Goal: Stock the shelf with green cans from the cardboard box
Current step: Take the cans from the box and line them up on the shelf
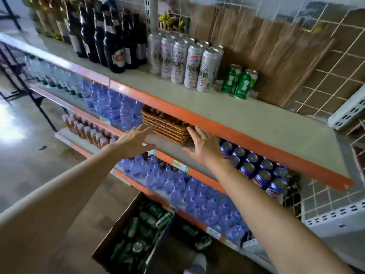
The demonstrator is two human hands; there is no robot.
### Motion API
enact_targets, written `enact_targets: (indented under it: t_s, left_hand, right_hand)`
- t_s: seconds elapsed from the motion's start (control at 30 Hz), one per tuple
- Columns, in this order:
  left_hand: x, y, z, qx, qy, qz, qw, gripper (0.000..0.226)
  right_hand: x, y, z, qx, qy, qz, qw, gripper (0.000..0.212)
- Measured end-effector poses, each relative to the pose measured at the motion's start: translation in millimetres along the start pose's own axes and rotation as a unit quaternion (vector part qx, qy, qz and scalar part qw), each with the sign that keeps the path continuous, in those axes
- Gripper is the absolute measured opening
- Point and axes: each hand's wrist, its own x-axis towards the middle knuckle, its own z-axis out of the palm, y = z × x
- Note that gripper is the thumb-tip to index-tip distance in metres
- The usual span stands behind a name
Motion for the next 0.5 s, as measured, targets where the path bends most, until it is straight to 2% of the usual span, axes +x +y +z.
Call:
enact_targets:
  t_s: [0.13,0.37,0.5]
  left_hand:
    - [-56,-41,25,-0.003,-0.017,-0.041,0.999,0.069]
    - [-141,-100,96,-0.020,-0.085,-0.166,0.982,0.072]
    - [-170,-115,144,-0.041,-0.105,-0.210,0.971,0.070]
  right_hand:
    - [-18,-37,36,0.016,-0.054,-0.037,0.998,0.073]
    - [-19,-84,118,-0.009,-0.137,-0.121,0.983,0.076]
    - [-17,-97,176,-0.009,-0.188,-0.132,0.973,0.078]
